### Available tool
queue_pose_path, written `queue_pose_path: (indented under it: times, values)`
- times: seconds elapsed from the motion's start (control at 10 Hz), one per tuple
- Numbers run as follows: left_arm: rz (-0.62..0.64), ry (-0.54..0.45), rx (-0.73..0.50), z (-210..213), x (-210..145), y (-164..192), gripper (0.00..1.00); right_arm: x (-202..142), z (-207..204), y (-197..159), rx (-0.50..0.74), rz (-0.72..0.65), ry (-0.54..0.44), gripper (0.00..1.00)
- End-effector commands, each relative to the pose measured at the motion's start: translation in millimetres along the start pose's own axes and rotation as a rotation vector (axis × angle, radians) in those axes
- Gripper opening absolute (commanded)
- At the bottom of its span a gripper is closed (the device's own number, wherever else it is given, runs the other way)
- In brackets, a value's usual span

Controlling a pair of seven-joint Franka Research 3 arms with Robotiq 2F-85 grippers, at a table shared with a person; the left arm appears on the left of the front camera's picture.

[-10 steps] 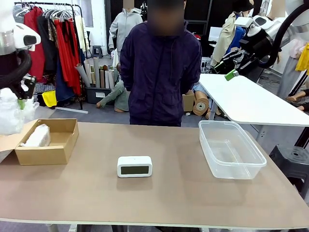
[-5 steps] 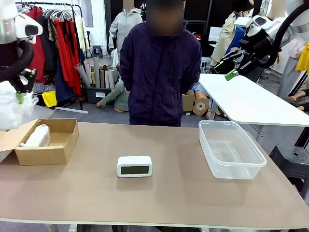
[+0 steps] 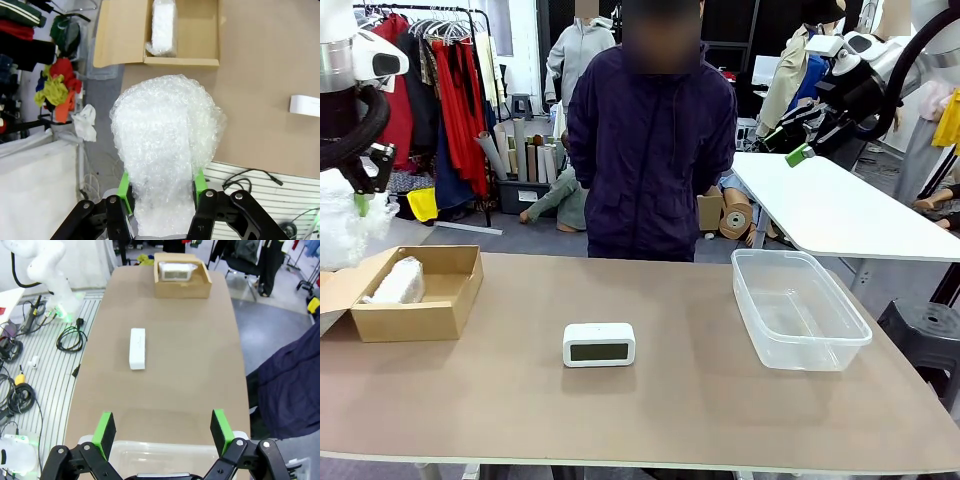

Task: Separate and place wrapped and unwrapped clocks.
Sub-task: If the picked Digital clock is wrapped, place it in the Package Box ; if not, place it in the Organizing box.

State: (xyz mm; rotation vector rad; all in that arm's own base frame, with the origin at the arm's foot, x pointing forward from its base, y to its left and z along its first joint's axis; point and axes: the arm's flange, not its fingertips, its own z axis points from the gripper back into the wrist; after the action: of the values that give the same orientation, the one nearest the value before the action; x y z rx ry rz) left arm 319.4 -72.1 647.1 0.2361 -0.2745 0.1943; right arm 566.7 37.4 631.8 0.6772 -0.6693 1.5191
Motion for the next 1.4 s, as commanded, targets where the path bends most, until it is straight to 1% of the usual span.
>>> queue_pose_path:
  times: [0.0,0.1,0.2,0.3,0.4,0.5,0.6,0.8,0.9,1.0,1.1,1.2,1.3]
  values:
    - [0.0,0.0,0.0,0,0,0,0.0,4,0,-1,-0.012,-0.02,0.022,1.0]
    - [0.009,-0.03,-0.061,-10,13,-5,0.0,4,0,-1,-0.012,-0.02,0.022,1.0]
    - [-0.007,-0.072,-0.081,-16,21,-14,0.0,4,0,-1,-0.012,-0.02,0.022,1.0]
    - [-0.017,-0.105,-0.076,-27,34,-23,0.0,4,0,-1,-0.012,-0.02,0.022,1.0]
    - [-0.018,-0.157,-0.14,-40,49,-31,0.0,4,0,-1,-0.012,-0.02,0.022,1.0]
    - [-0.034,-0.168,-0.158,-54,63,-35,0.0,4,0,-1,-0.012,-0.02,0.022,1.0]
    - [-0.041,-0.148,-0.166,-69,75,-40,0.0,4,0,-1,-0.012,-0.02,0.022,1.0]
    - [-0.031,-0.091,-0.252,-96,87,-54,0.0,4,0,-1,-0.012,-0.02,0.022,1.0]
    - [-0.001,-0.101,-0.274,-108,89,-65,0.0,4,0,-1,-0.012,-0.02,0.022,1.0]
    - [0.012,-0.088,-0.287,-120,90,-75,0.0,4,0,-1,-0.012,-0.02,0.022,1.0]
    - [0.011,-0.066,-0.242,-135,88,-83,0.0,4,0,-1,-0.012,-0.02,0.022,1.0]
    - [0.036,-0.047,-0.222,-152,88,-84,0.0,4,0,-1,-0.012,-0.02,0.022,1.0]
    - [0.055,-0.038,-0.229,-147,86,-80,0.0,4,0,-1,-0.012,-0.02,0.022,1.0]
